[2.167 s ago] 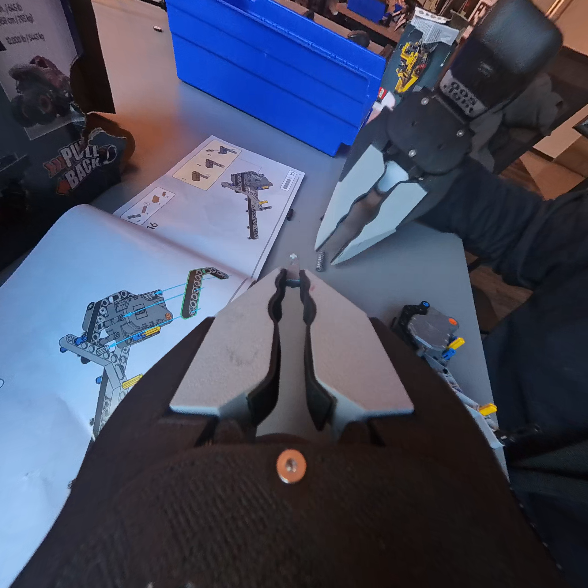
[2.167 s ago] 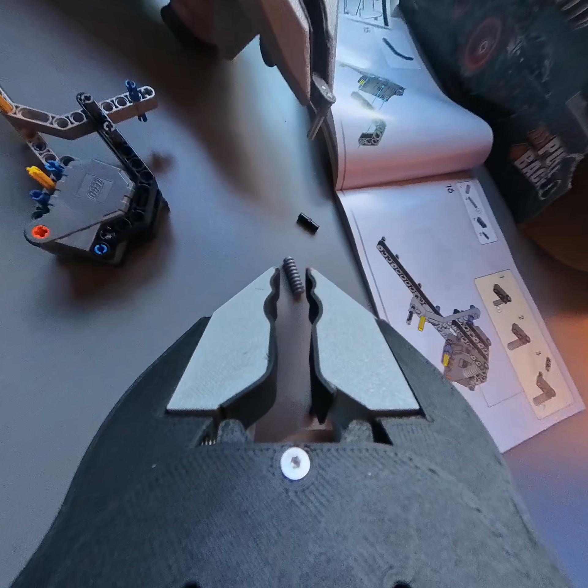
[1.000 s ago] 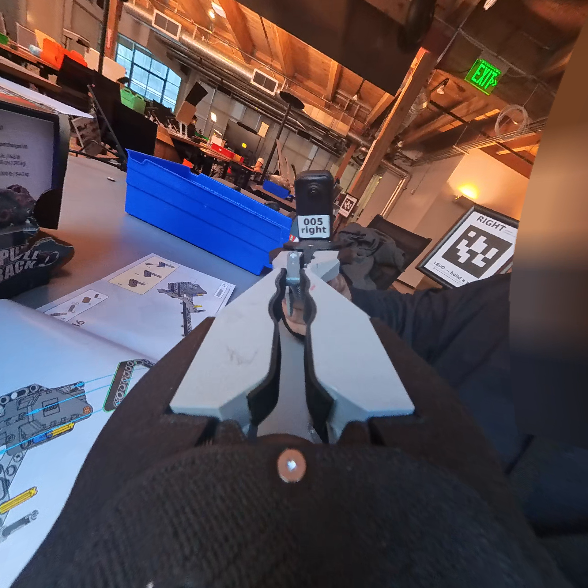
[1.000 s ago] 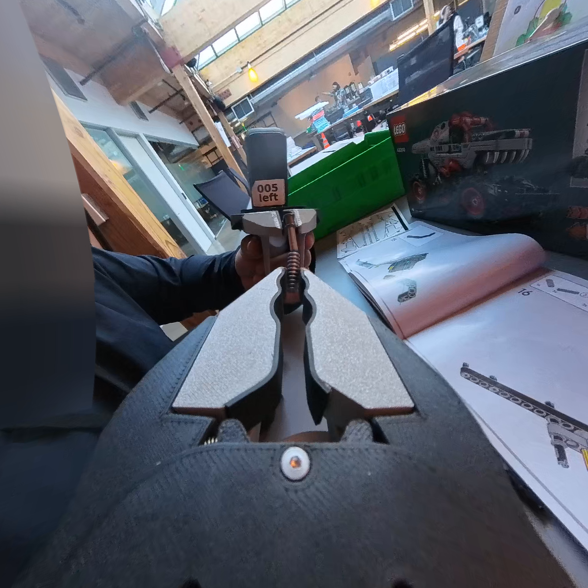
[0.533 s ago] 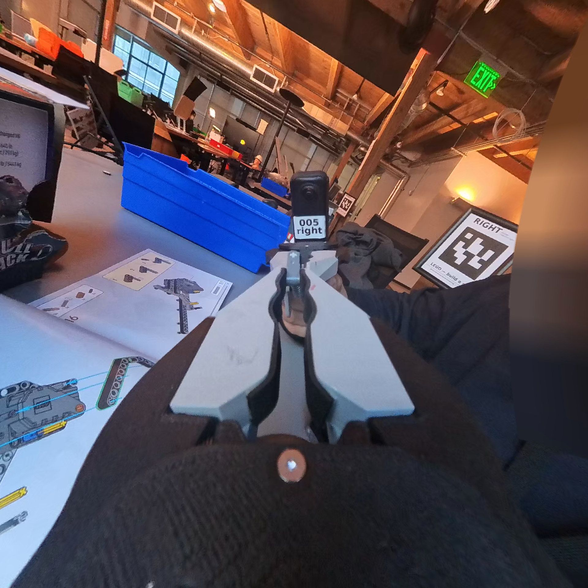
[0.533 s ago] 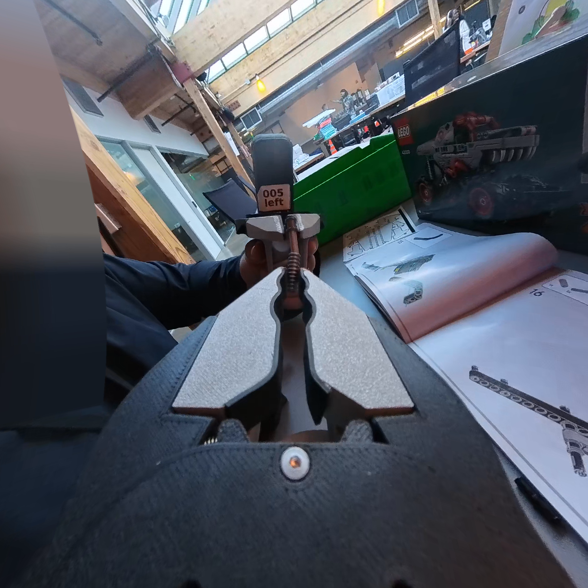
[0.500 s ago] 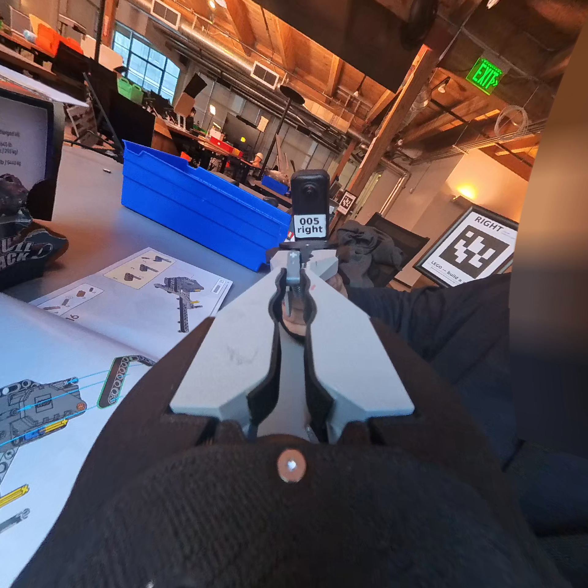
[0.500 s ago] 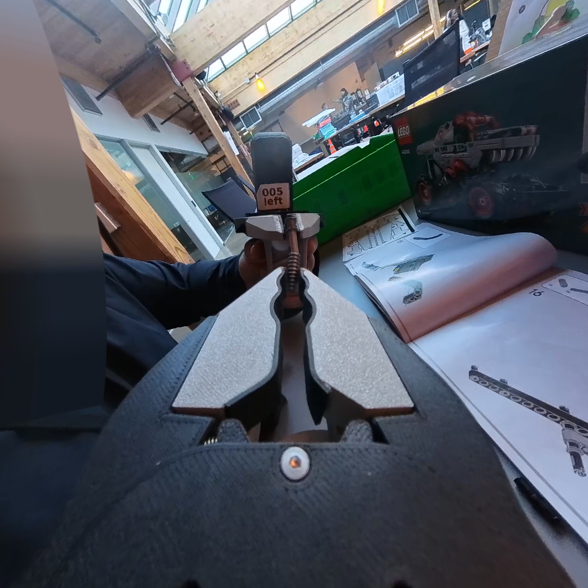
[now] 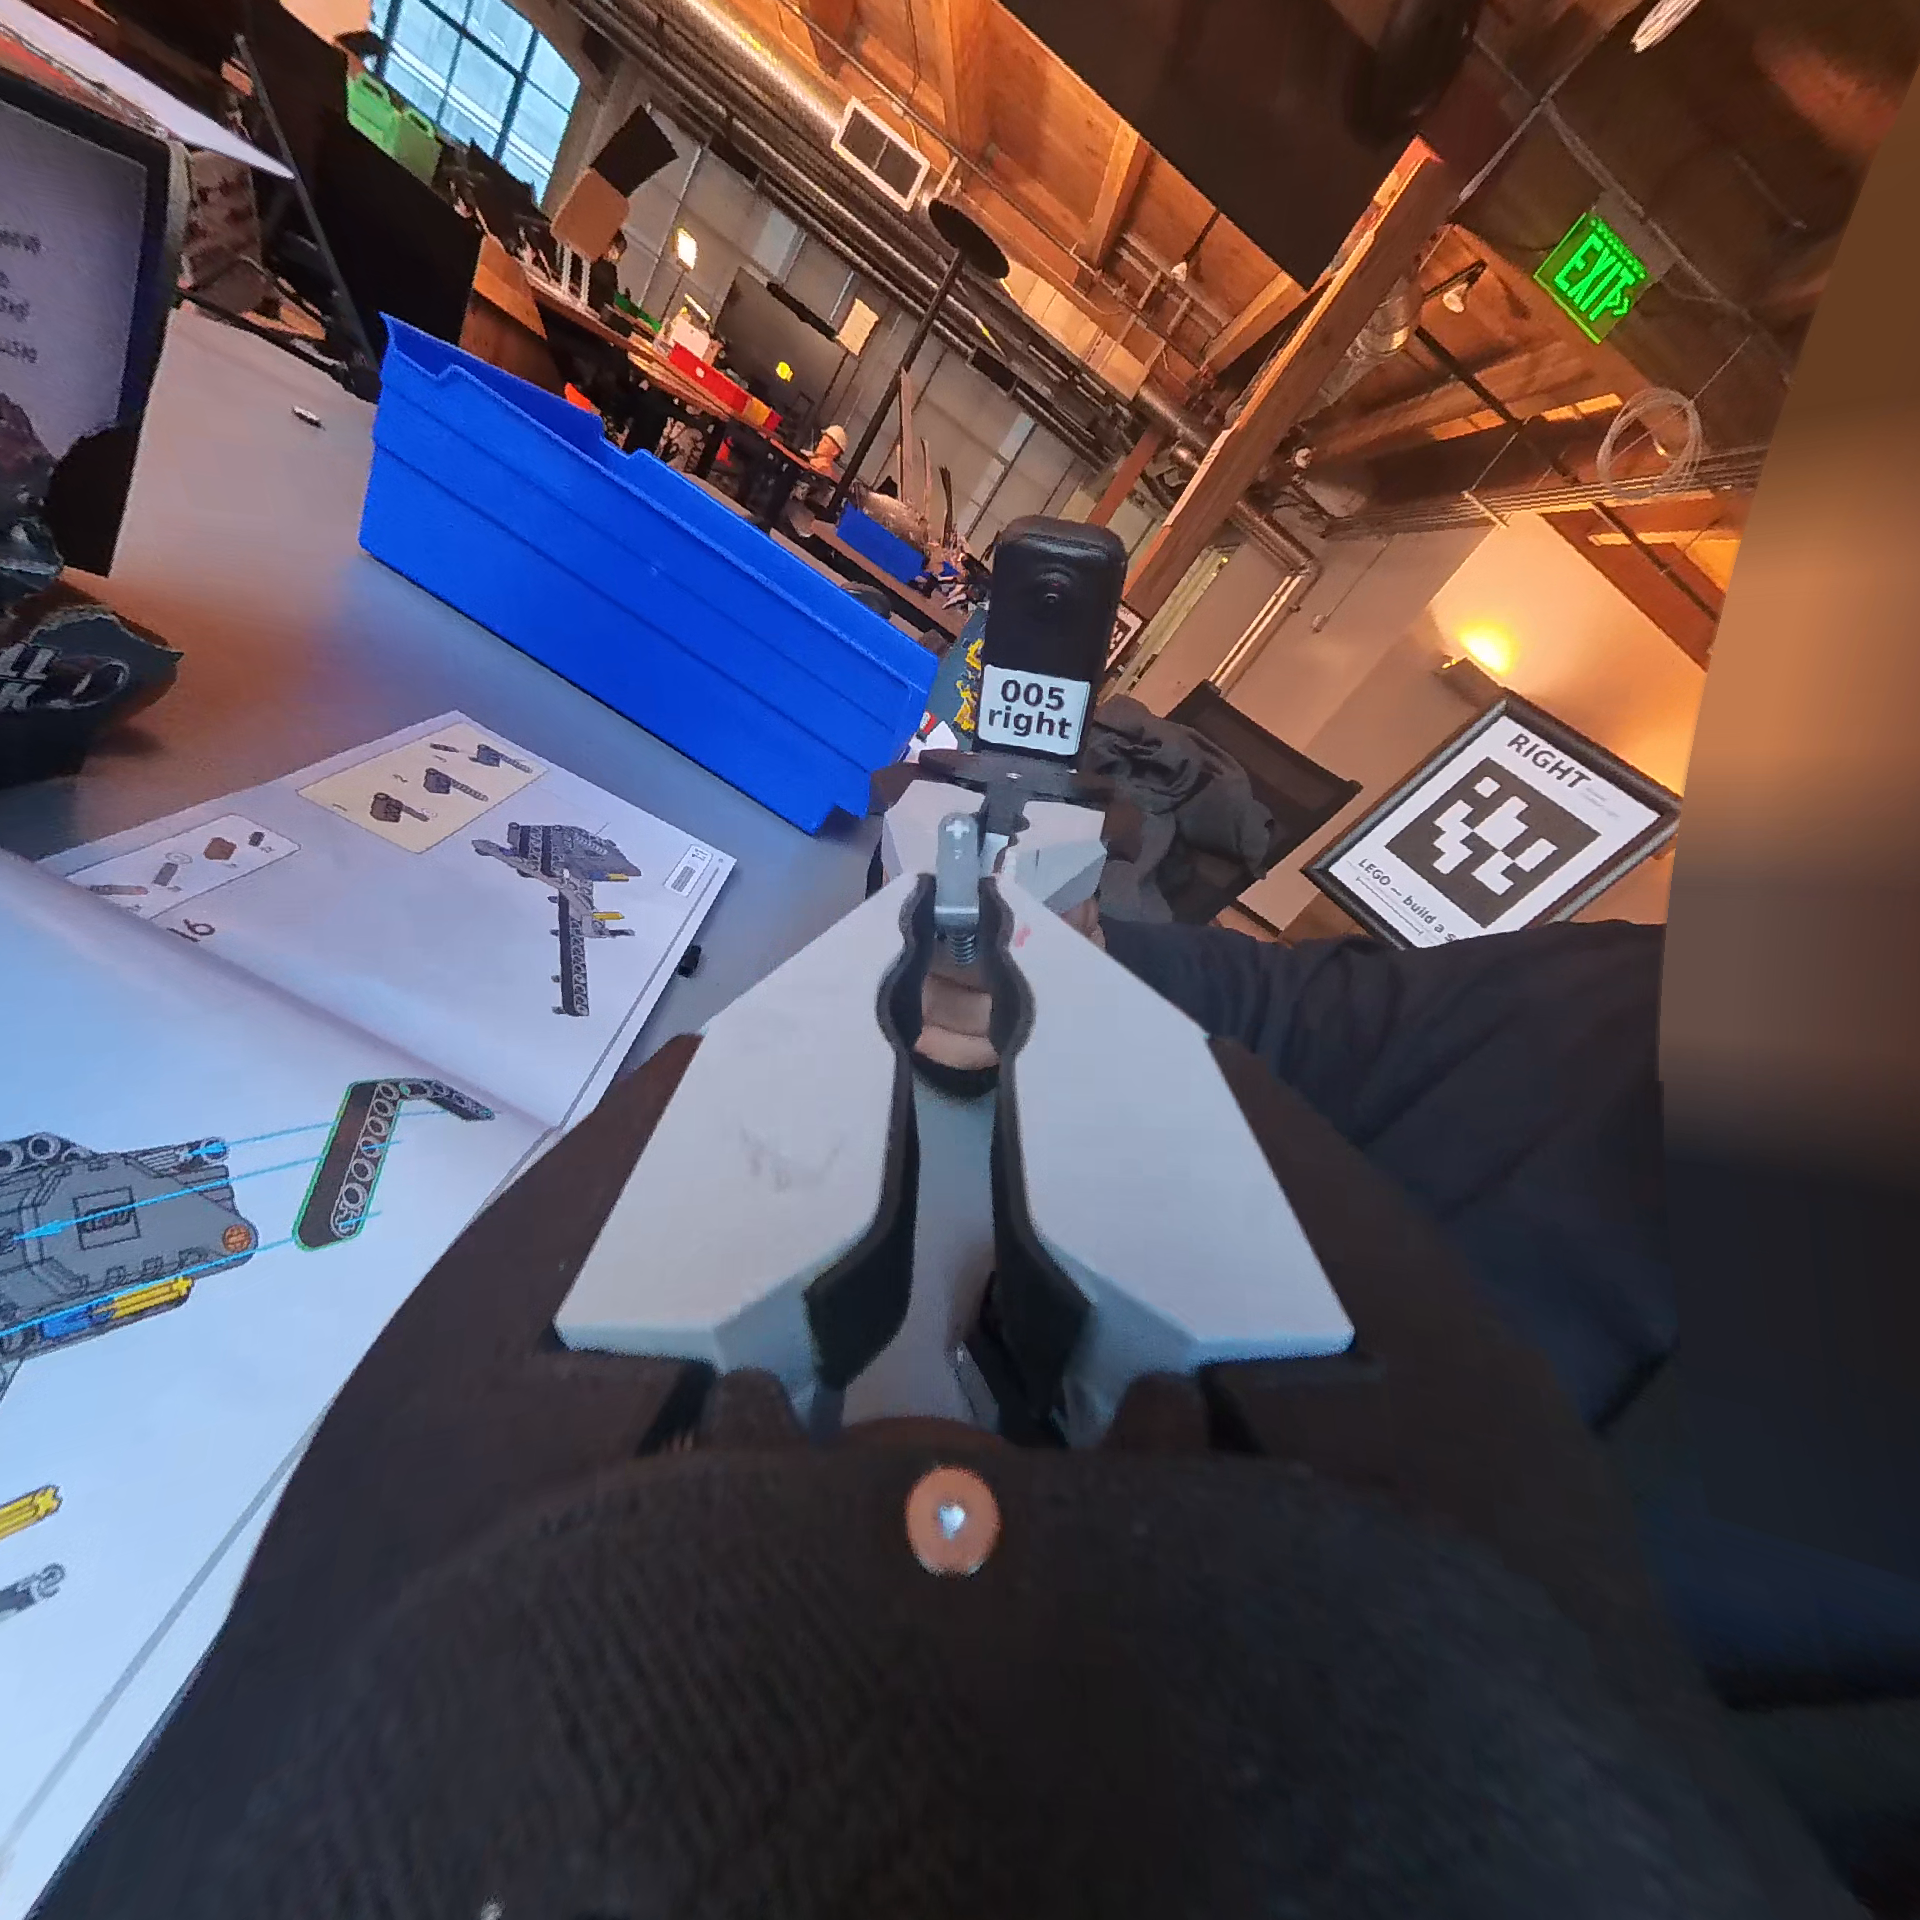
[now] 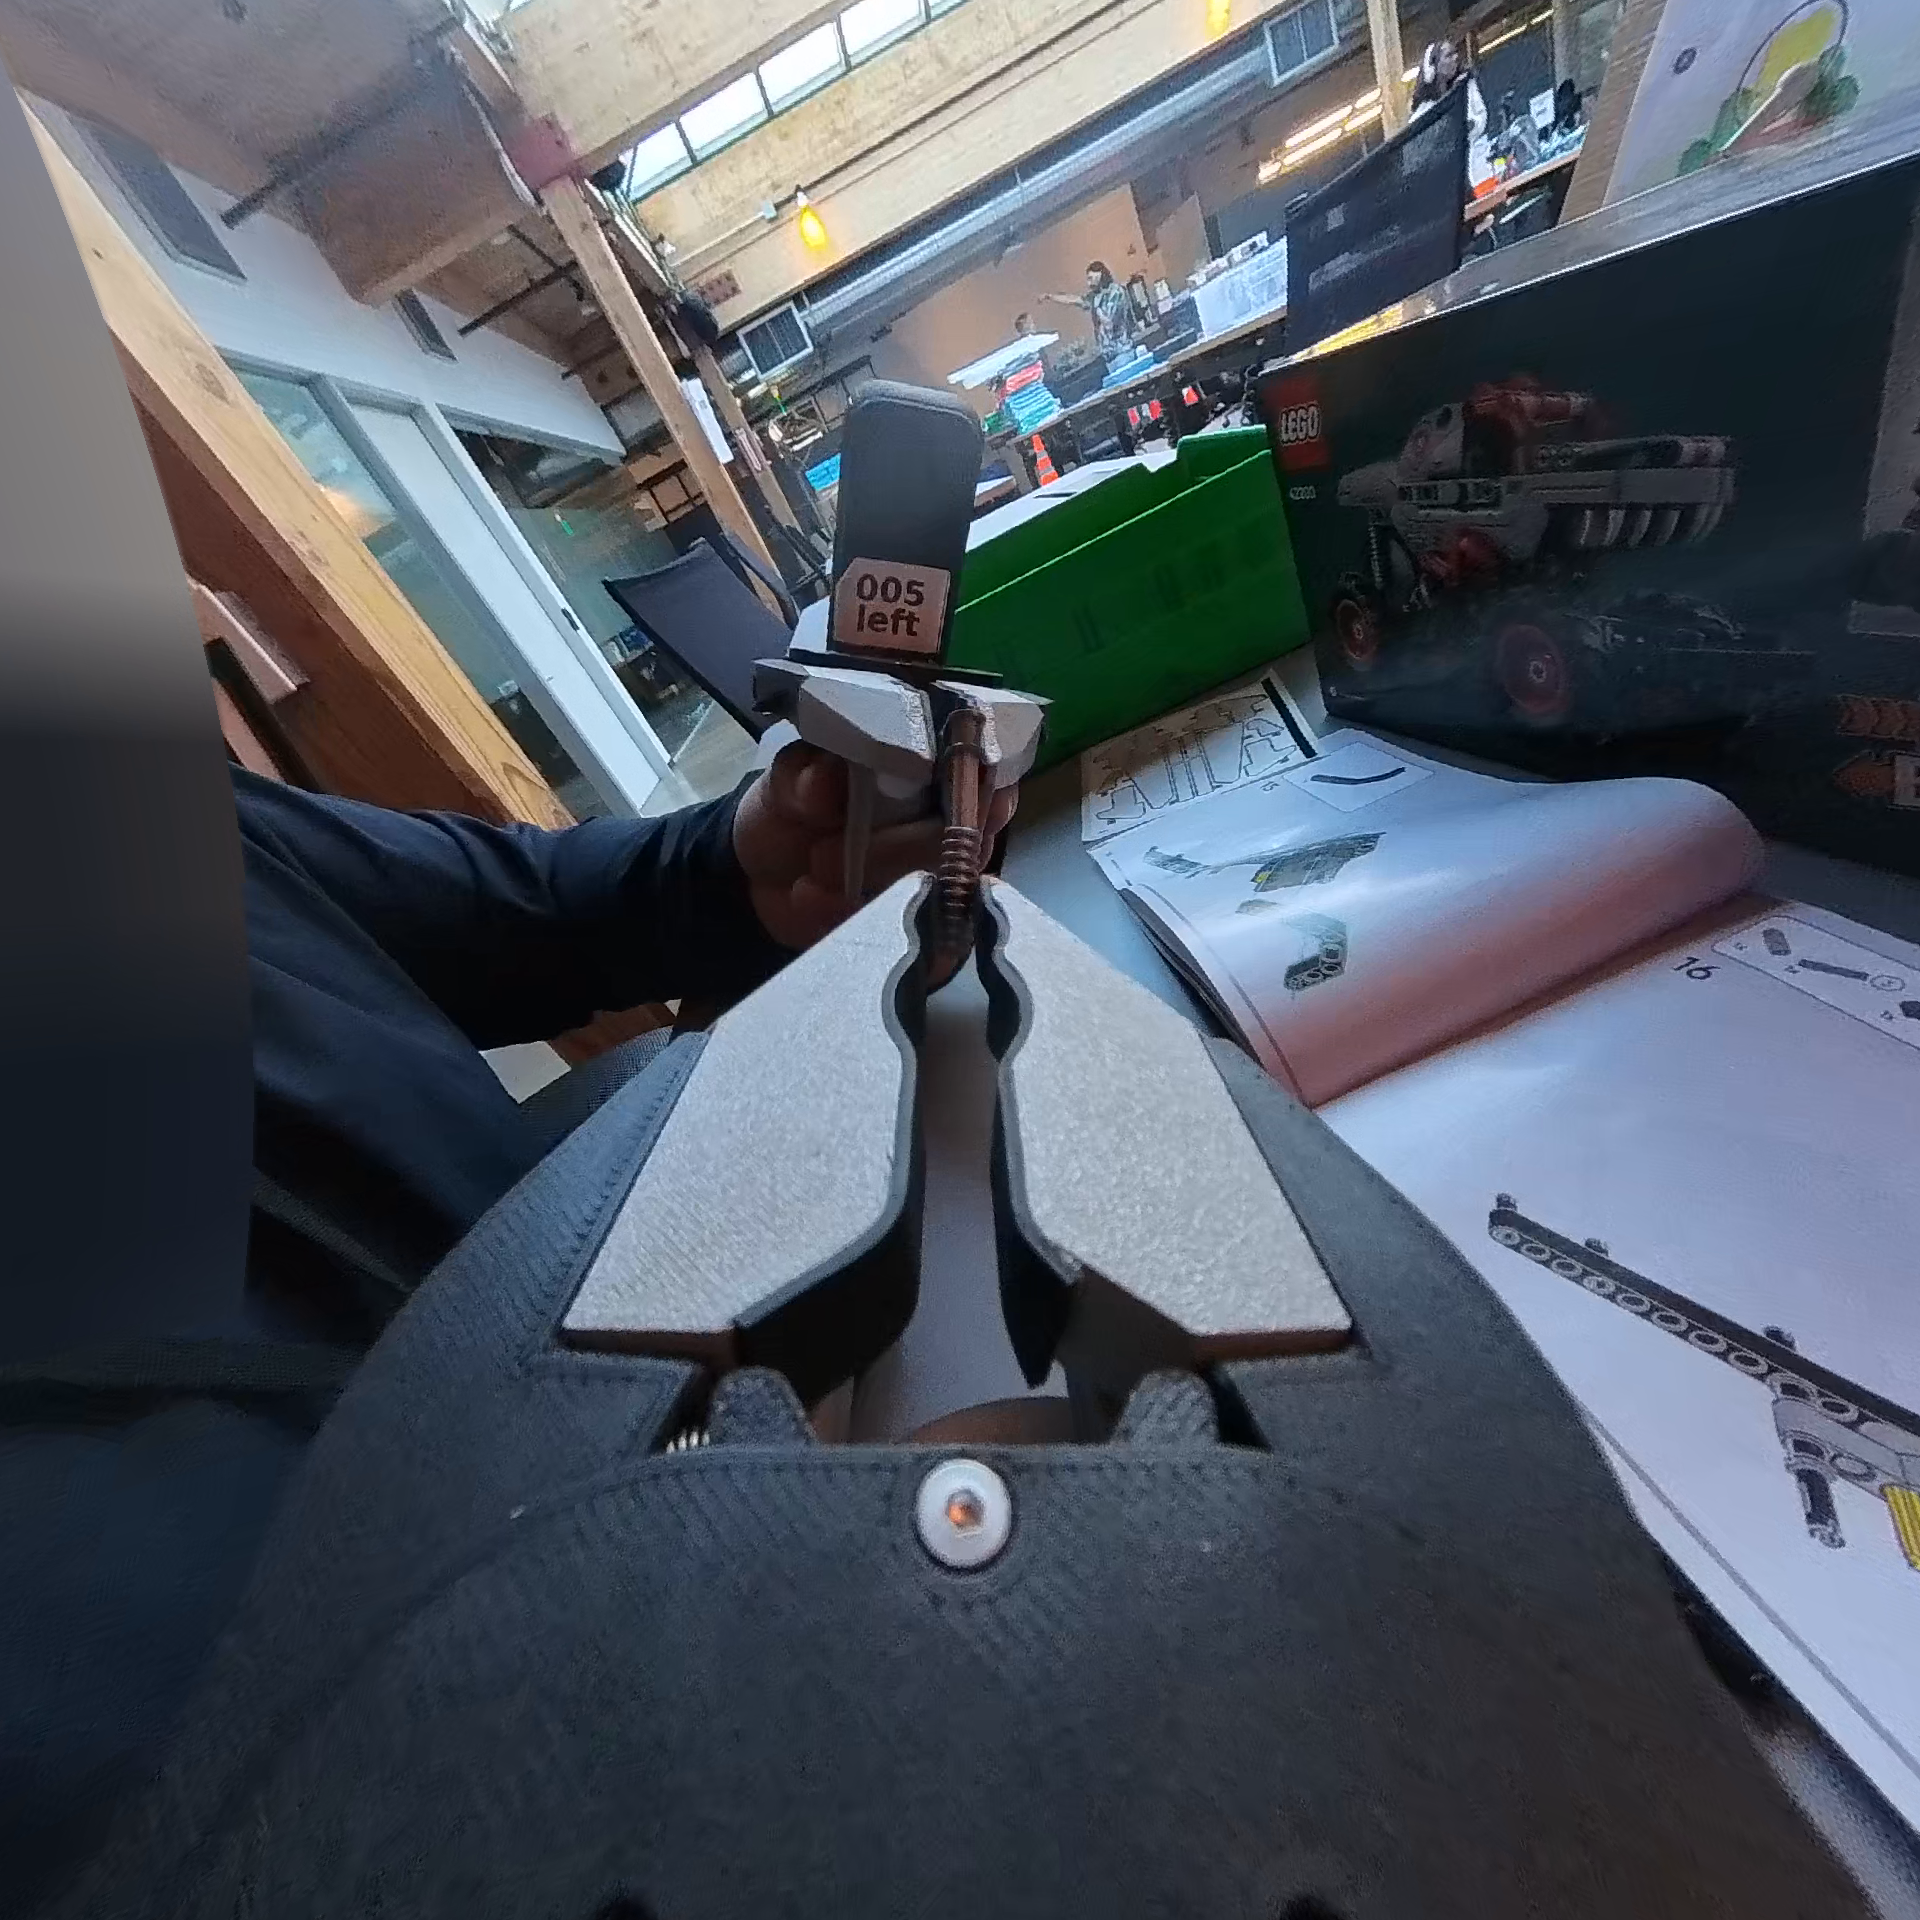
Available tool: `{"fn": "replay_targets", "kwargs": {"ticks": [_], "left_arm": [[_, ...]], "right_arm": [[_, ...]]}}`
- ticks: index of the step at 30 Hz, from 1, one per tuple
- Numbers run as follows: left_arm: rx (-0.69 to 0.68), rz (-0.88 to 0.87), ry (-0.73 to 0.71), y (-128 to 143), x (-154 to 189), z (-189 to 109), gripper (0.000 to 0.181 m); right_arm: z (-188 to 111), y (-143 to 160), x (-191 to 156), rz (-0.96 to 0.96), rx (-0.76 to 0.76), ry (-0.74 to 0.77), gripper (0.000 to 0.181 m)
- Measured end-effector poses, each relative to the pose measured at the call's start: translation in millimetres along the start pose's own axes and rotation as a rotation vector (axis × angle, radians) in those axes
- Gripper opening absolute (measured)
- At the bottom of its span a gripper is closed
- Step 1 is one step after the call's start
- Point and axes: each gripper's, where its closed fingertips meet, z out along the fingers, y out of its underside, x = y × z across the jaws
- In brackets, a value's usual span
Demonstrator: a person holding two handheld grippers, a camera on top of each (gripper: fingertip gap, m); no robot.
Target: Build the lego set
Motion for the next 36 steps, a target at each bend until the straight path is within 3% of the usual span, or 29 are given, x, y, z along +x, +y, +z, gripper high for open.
{"fn": "replay_targets", "kwargs": {"ticks": [14, 19, 24, 36], "left_arm": [[-0.039, 0.030, -0.035, 5, -4, 1, 0.006], [-0.074, 0.041, -0.043, 8, -3, 0, 0.006], [-0.182, 0.121, -0.102, 22, -12, -1, 0.006], [-0.241, 0.142, -0.099, 31, -13, -2, 0.006]], "right_arm": [[0, 5, 4, 0.024, -0.027, 0.007, 0.003], [2, 9, 4, -0.047, -0.063, 0.038, 0.003], [3, 28, 14, -0.225, -0.203, 0.150, 0.004], [2, 28, 15, -0.216, -0.212, 0.144, 0.003]]}}
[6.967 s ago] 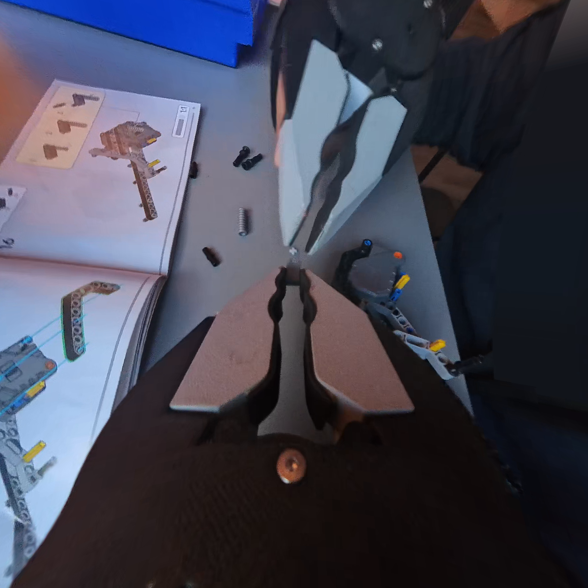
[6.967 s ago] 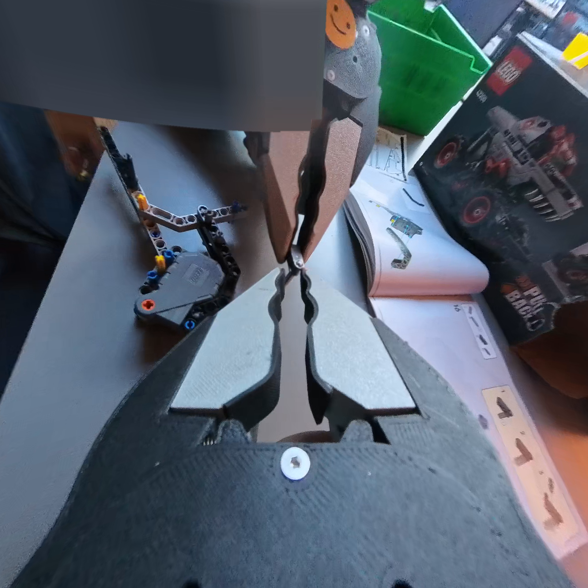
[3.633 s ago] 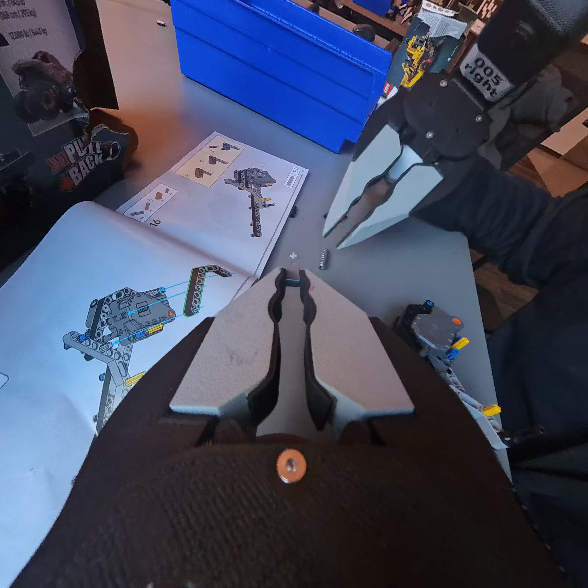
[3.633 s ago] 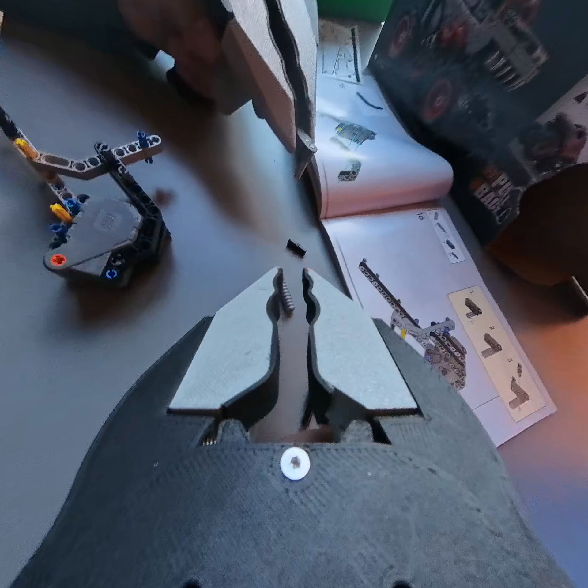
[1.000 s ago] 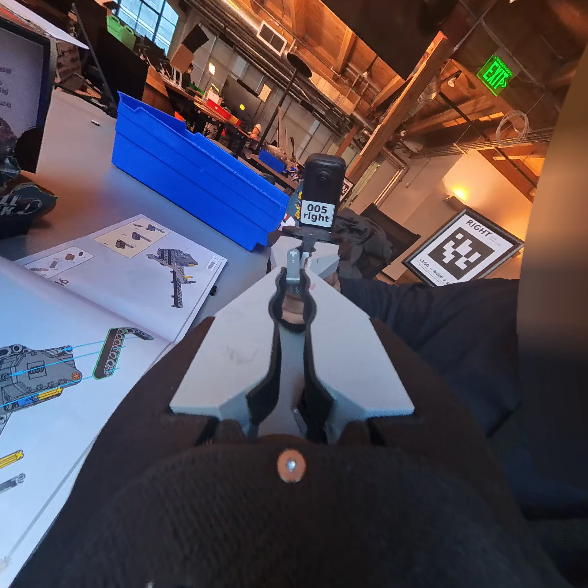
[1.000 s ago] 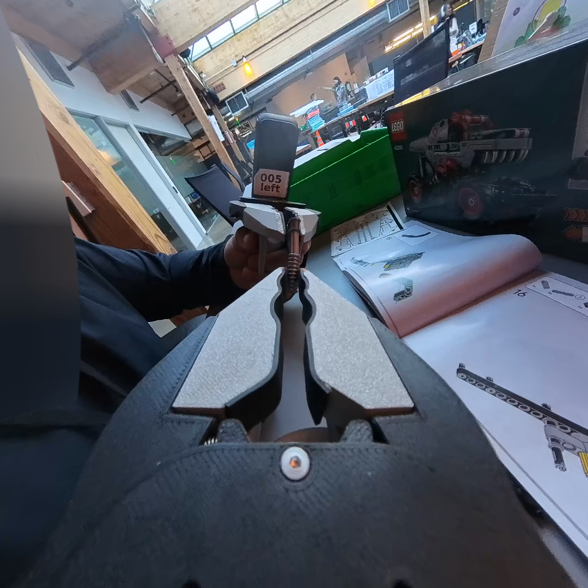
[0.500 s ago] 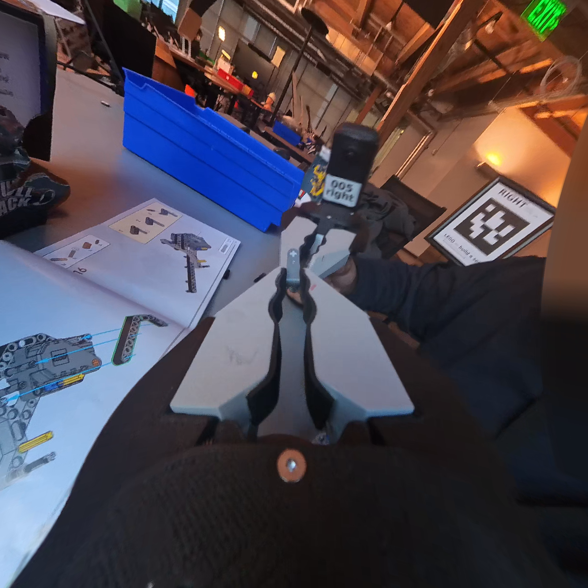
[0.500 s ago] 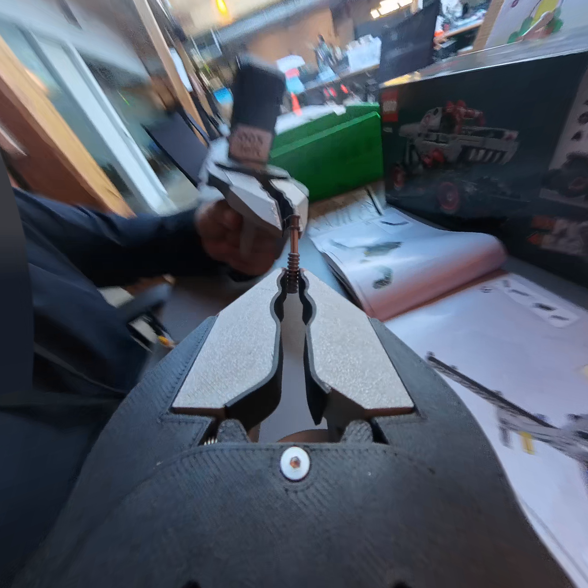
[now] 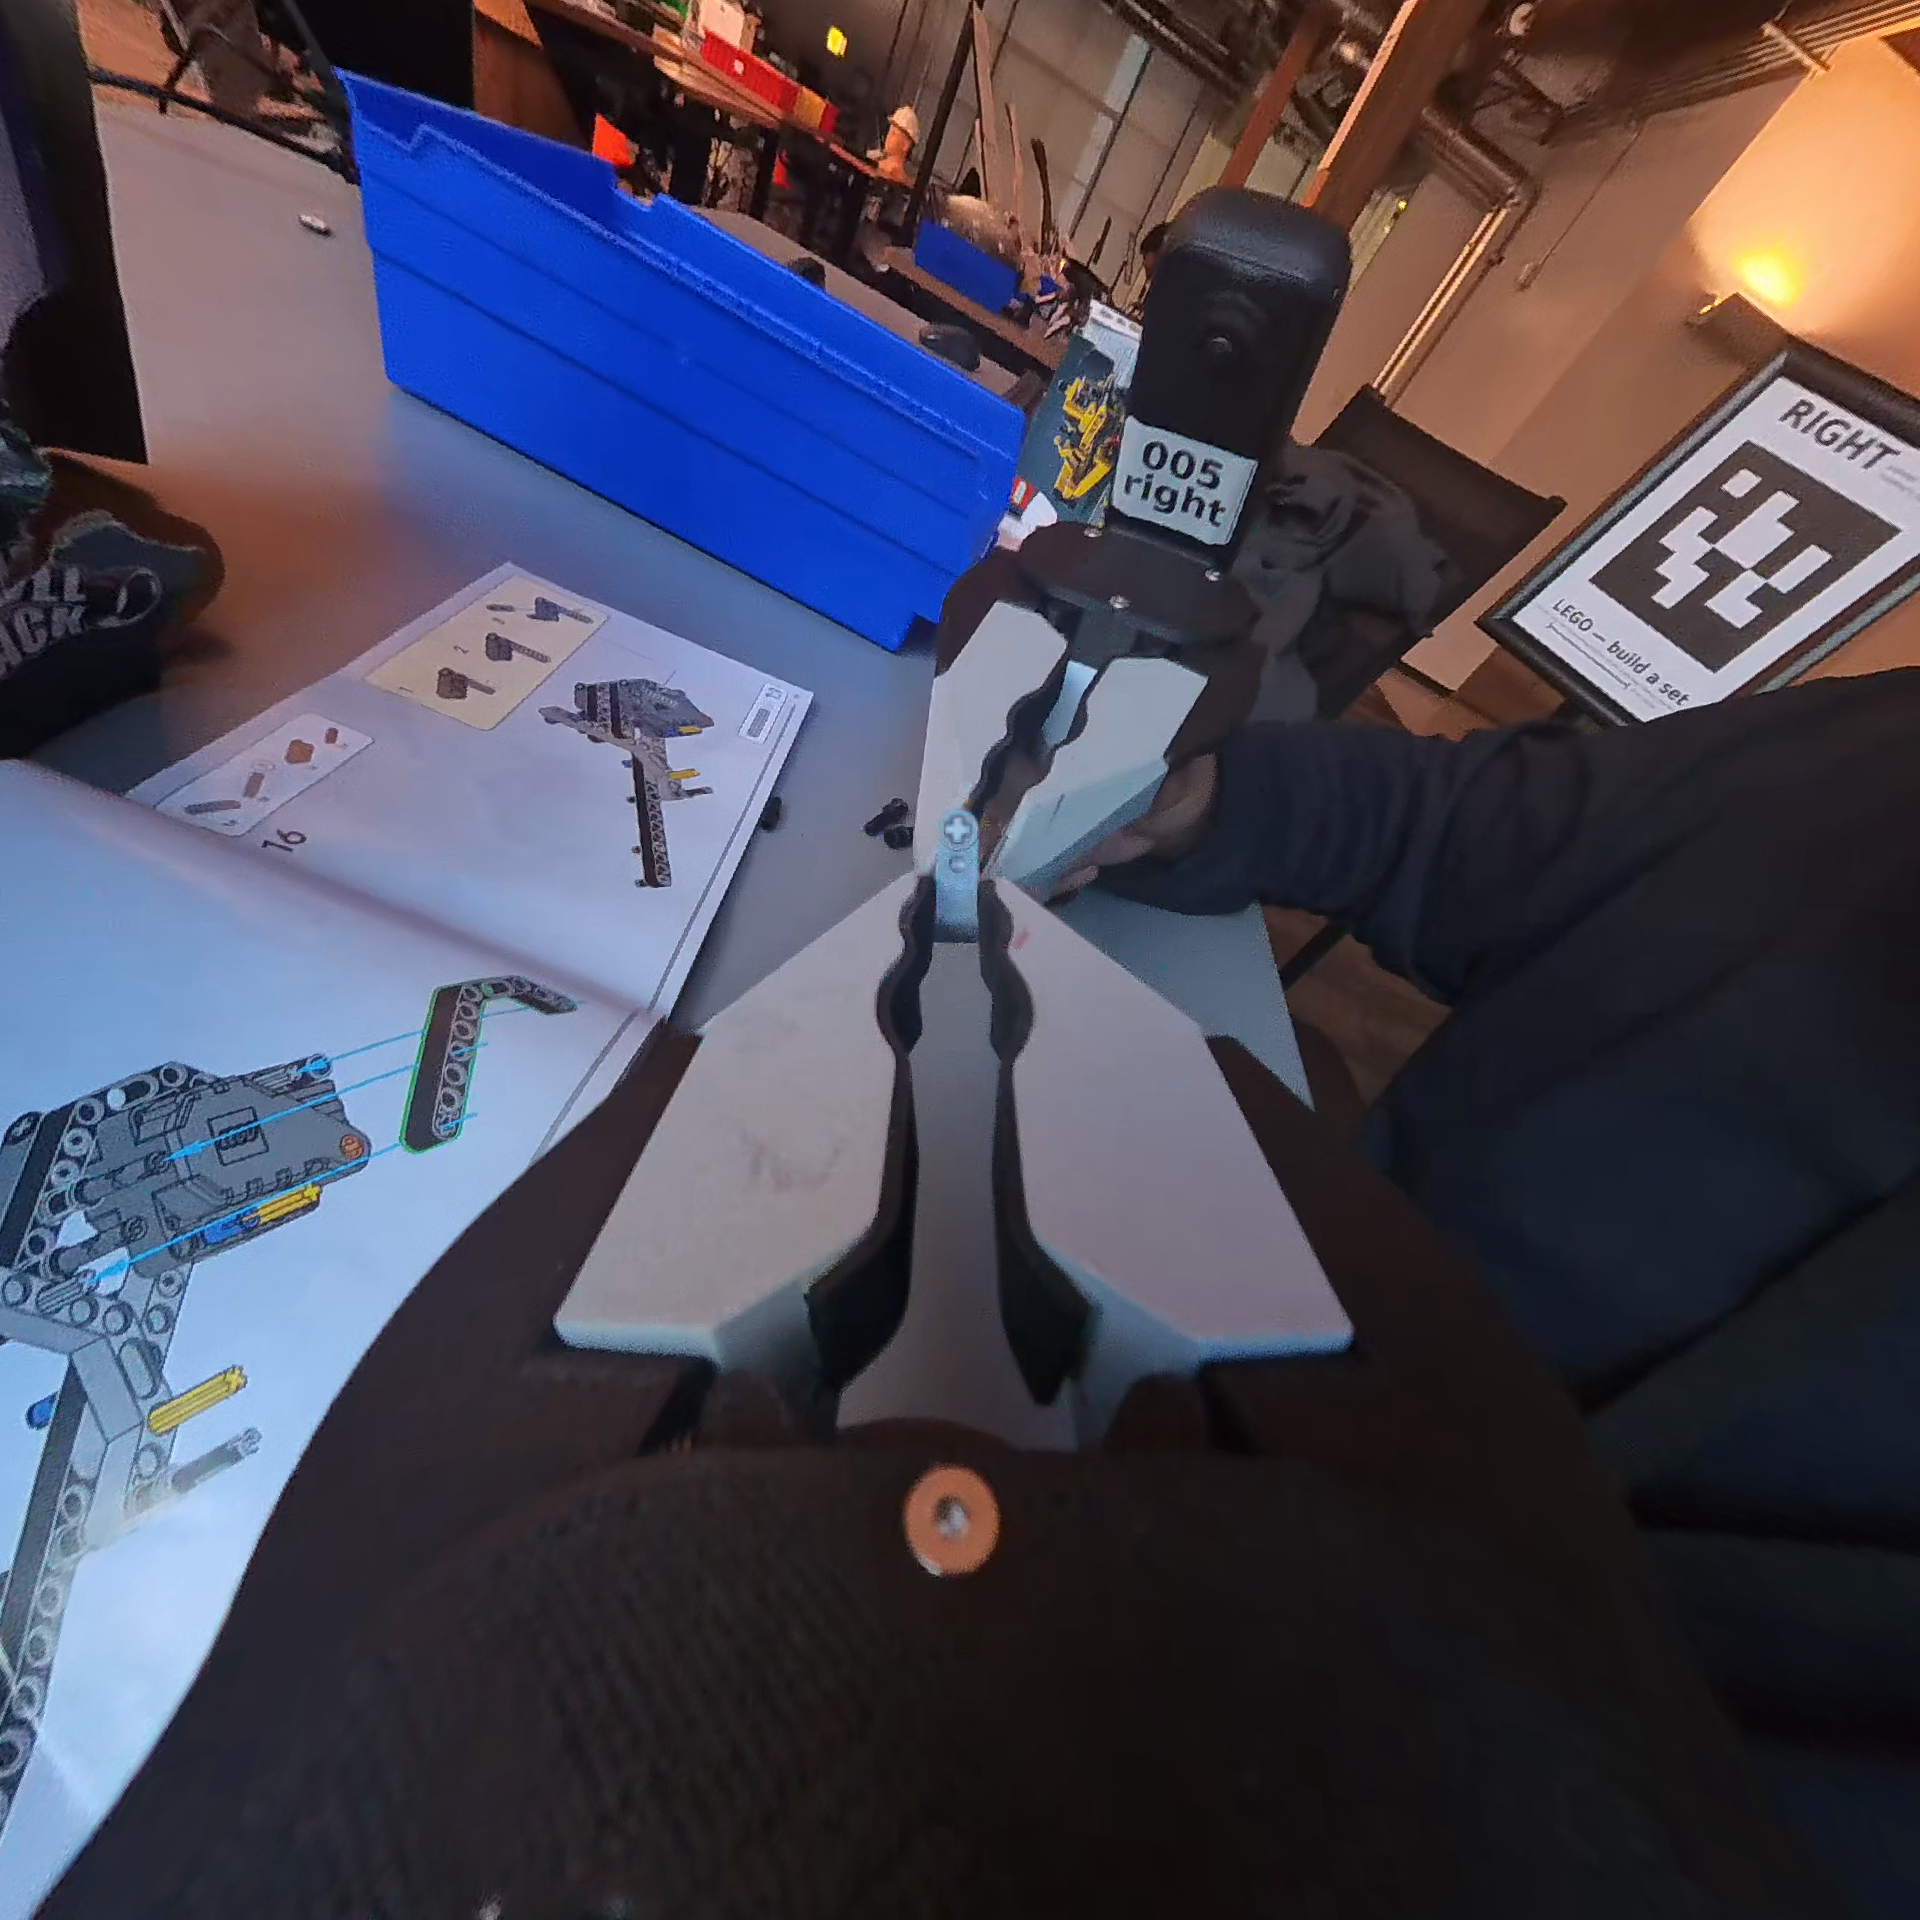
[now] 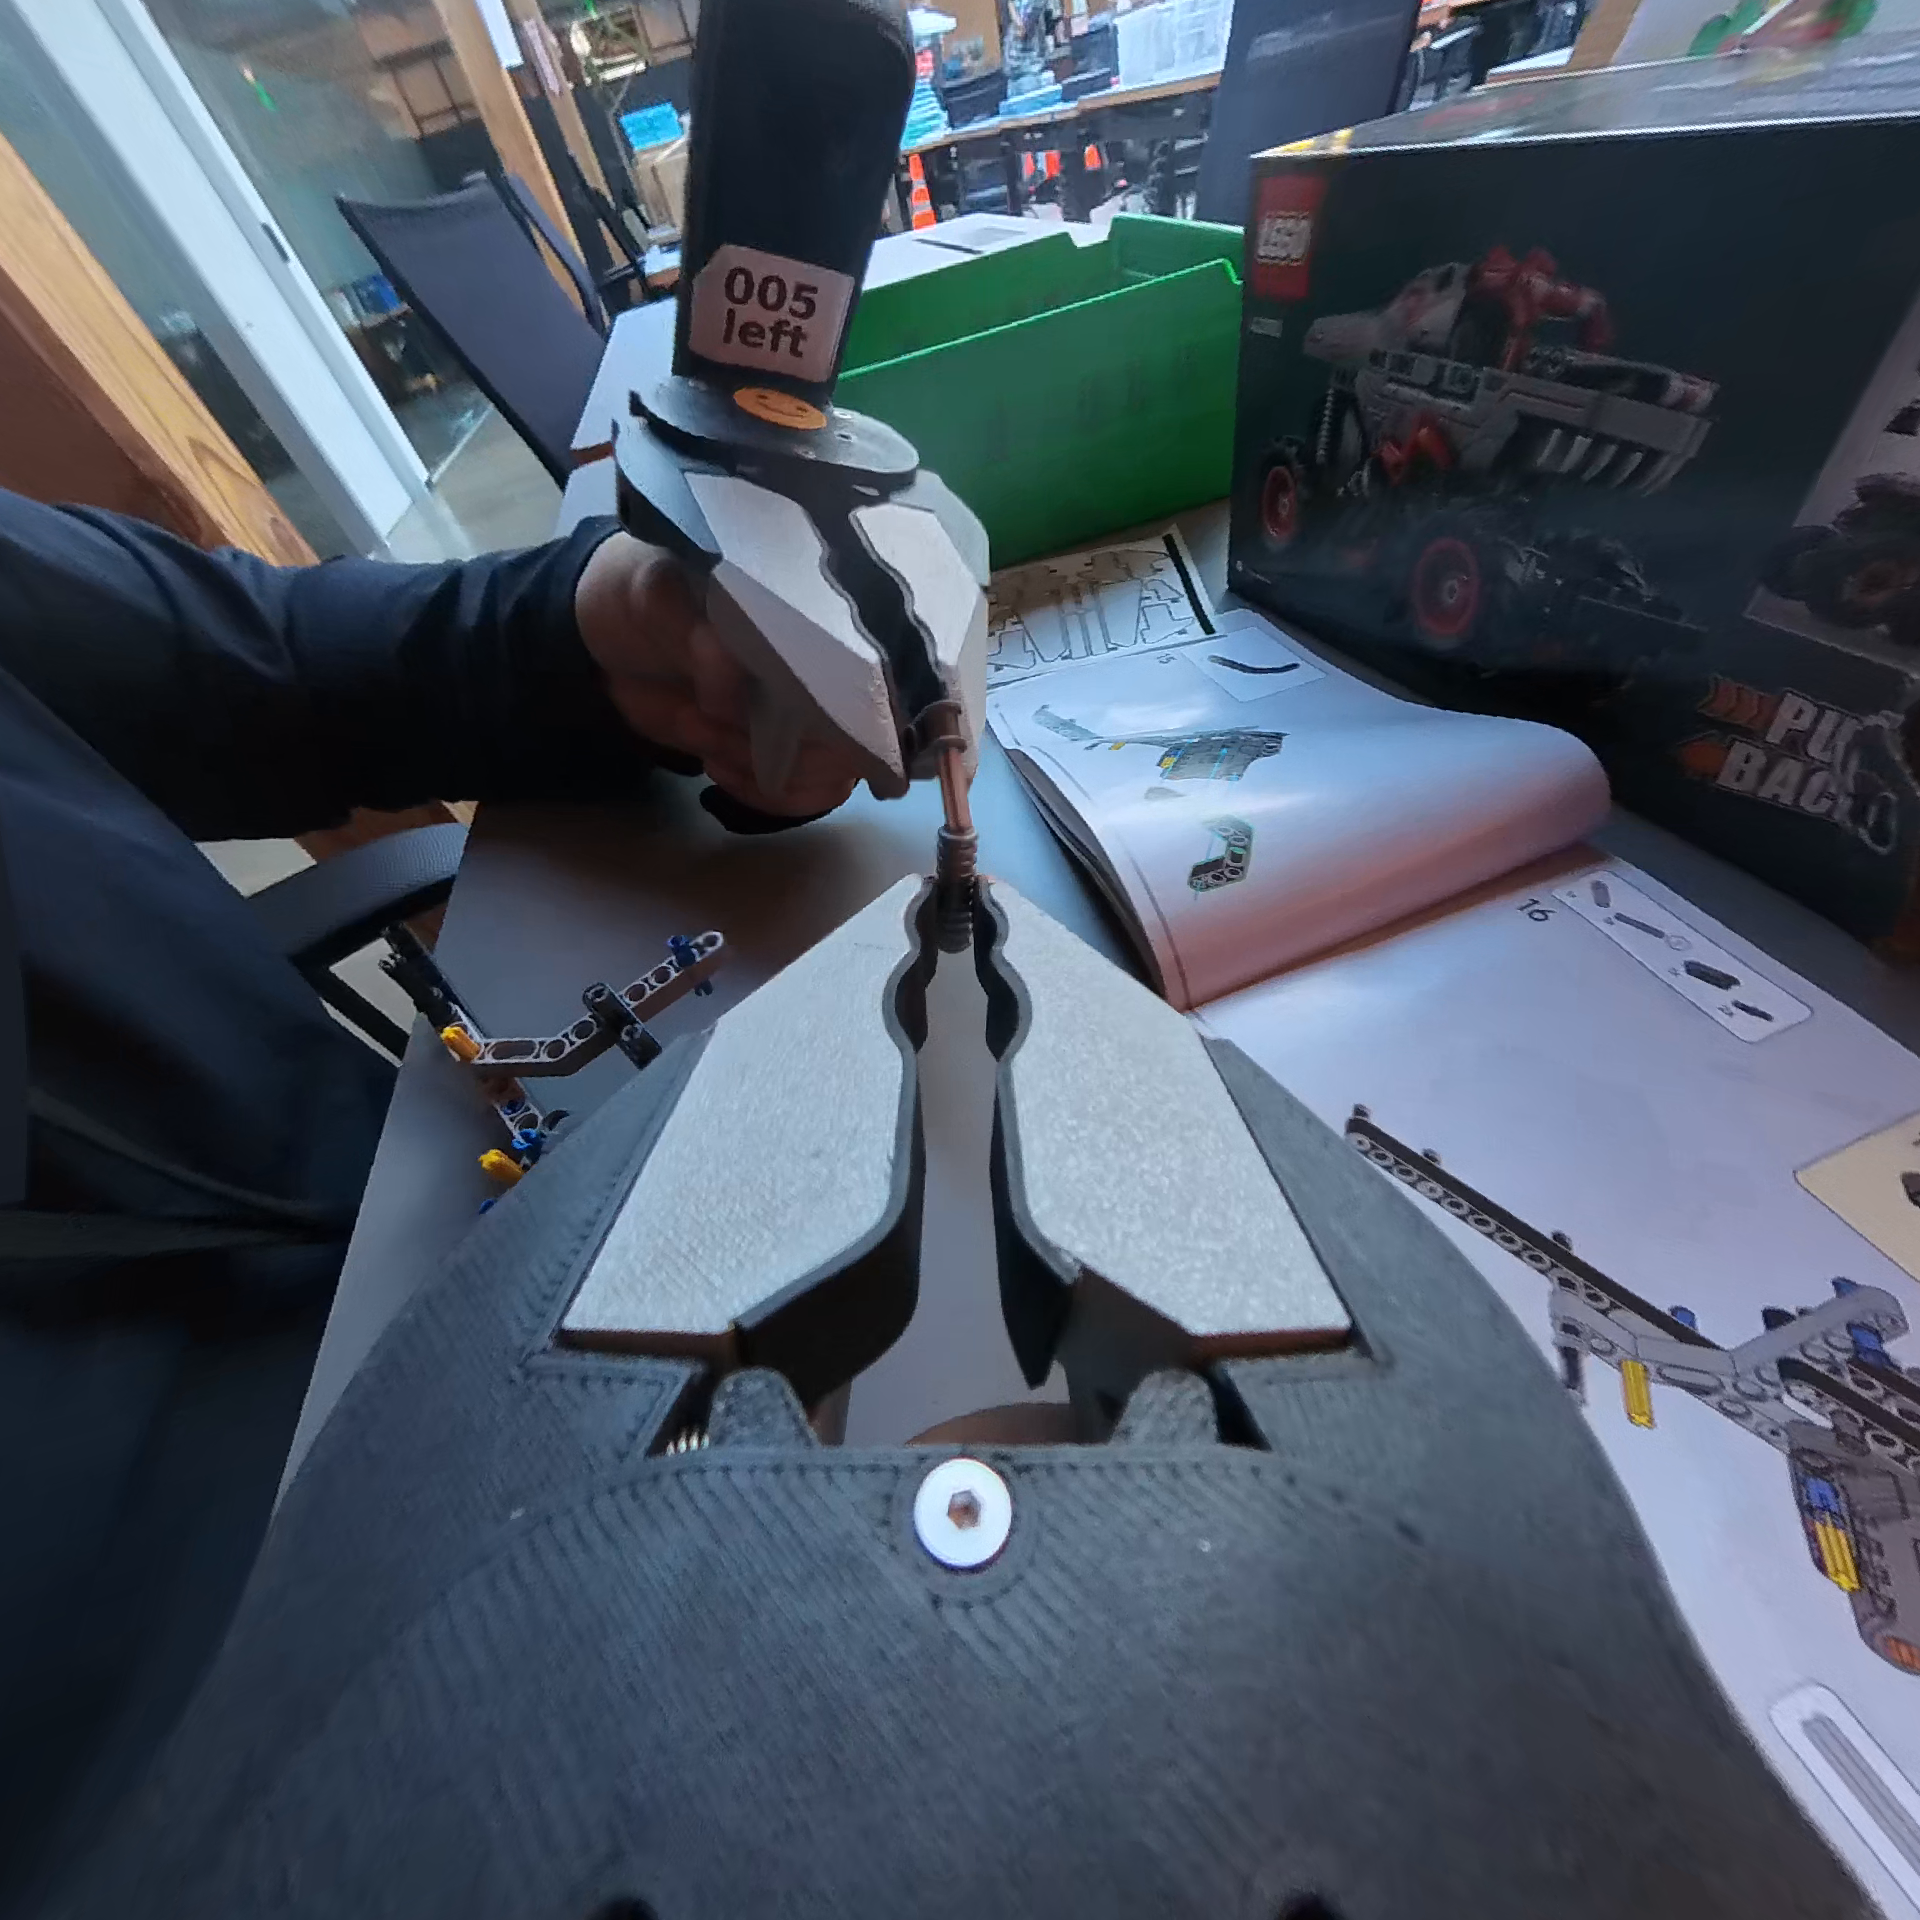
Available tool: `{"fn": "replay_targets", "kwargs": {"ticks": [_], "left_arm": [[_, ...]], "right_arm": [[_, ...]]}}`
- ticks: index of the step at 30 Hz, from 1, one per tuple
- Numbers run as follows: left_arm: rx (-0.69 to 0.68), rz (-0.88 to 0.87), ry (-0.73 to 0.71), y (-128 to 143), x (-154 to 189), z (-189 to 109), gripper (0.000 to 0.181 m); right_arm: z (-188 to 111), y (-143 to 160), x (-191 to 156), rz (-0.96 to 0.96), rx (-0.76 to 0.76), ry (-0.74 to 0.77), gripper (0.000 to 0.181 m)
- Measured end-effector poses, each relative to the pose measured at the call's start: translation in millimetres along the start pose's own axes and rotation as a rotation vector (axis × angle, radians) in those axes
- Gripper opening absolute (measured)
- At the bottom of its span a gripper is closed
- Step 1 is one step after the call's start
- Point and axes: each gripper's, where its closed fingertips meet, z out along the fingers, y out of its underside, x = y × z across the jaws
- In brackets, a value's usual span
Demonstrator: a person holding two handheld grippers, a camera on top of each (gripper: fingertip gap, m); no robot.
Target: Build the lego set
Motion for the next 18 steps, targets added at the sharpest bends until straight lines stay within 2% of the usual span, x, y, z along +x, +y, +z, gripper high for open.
{"fn": "replay_targets", "kwargs": {"ticks": [18], "left_arm": [[-0.089, 0.012, -0.010, 14, -7, -1, 0.006]], "right_arm": [[0, 18, 6, -0.127, -0.134, 0.086, 0.003]]}}
